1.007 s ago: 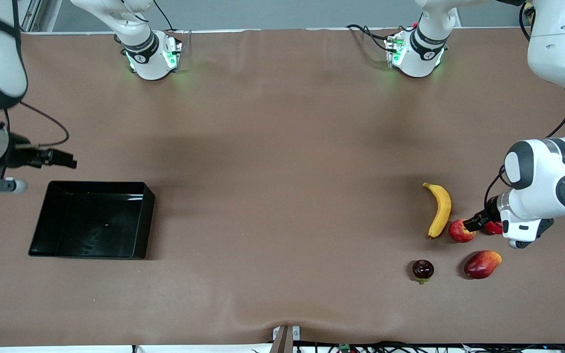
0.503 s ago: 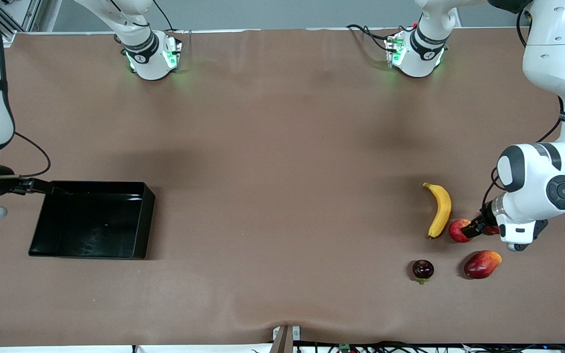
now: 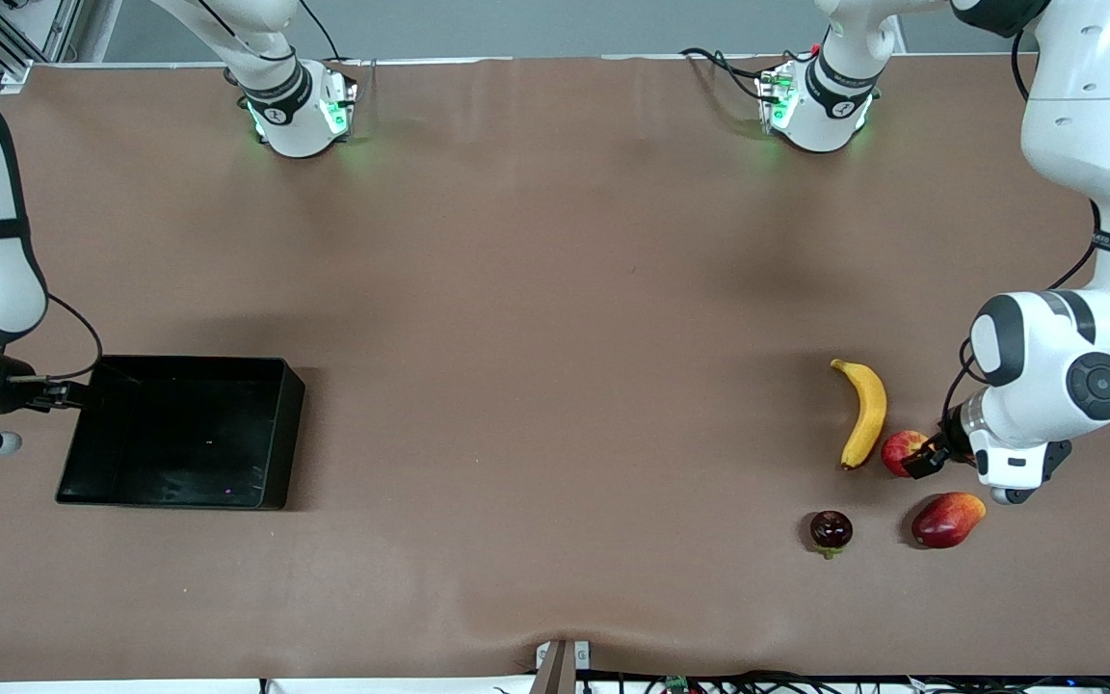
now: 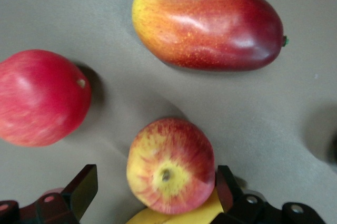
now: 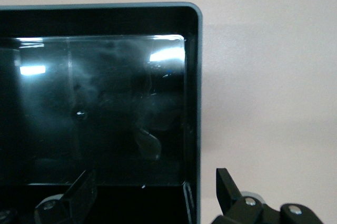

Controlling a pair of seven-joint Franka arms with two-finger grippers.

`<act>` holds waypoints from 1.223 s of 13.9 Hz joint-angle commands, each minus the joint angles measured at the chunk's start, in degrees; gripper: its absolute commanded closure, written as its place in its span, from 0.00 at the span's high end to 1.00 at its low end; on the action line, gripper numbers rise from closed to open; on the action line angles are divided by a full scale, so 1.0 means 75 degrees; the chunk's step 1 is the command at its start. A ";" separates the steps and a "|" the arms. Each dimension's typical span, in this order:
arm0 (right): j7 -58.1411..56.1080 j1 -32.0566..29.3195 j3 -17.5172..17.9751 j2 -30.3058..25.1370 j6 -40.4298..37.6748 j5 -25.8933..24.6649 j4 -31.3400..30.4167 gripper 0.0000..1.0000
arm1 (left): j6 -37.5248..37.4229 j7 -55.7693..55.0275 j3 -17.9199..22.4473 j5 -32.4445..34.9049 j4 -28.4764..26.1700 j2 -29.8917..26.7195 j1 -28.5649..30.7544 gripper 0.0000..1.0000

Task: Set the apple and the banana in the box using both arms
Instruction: 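Grasp the red-yellow apple with the left gripper while the right gripper grips the tray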

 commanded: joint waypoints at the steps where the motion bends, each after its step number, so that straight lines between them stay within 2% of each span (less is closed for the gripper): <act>1: -0.0169 -0.0207 0.0128 0.0401 0.0386 -0.0123 0.0102 1.00 | 0.0165 -0.0124 -0.0011 0.0023 0.0215 0.0291 -0.0004 1.00; 5: -0.0181 -0.0277 0.0128 0.1011 0.1009 -0.0123 0.0114 1.00 | 0.0386 -0.0136 -0.0011 0.0023 0.0203 0.0489 0.0020 1.00; 6: -0.0193 -0.0289 0.0128 0.1070 0.1021 -0.0123 0.0114 1.00 | 0.0387 -0.0148 -0.0011 0.0023 0.0180 0.0513 0.0008 0.89; 7: -0.0193 -0.0289 0.0116 0.1140 0.1068 -0.0123 0.0114 1.00 | 0.0387 -0.0125 -0.0011 0.0023 0.0157 0.0490 0.0008 0.58; 8: -0.0193 -0.0301 0.0116 0.1199 0.1161 -0.0123 0.0114 0.95 | 0.0364 -0.0113 -0.0011 0.0023 0.0133 0.0467 0.0020 0.06; 9: -0.0193 -0.0313 0.0128 0.1258 0.1185 -0.0123 0.0114 0.55 | 0.0352 -0.0124 -0.0011 0.0023 0.0145 0.0432 0.0008 0.00; 10: -0.0181 -0.0313 0.0128 0.1270 0.1185 -0.0123 0.0114 0.28 | 0.0329 -0.0089 -0.0011 0.0035 0.0168 0.0408 0.0031 0.00; 11: -0.0169 -0.0313 0.0128 0.1258 0.1162 -0.0123 0.0114 0.16 | 0.0282 -0.0089 -0.0023 0.0070 0.0191 0.0339 0.0020 0.00; 14: -0.0134 -0.0301 0.0128 0.1223 0.1115 -0.0111 0.0126 0.05 | -0.0243 -0.0101 -0.0058 0.0117 0.0250 -0.0141 -0.0015 0.00; 17: -0.0146 -0.0278 0.0140 0.1153 0.1091 -0.0099 0.0149 0.05 | -0.0853 -0.0078 -0.0140 0.0105 0.0250 -0.0529 0.0008 0.00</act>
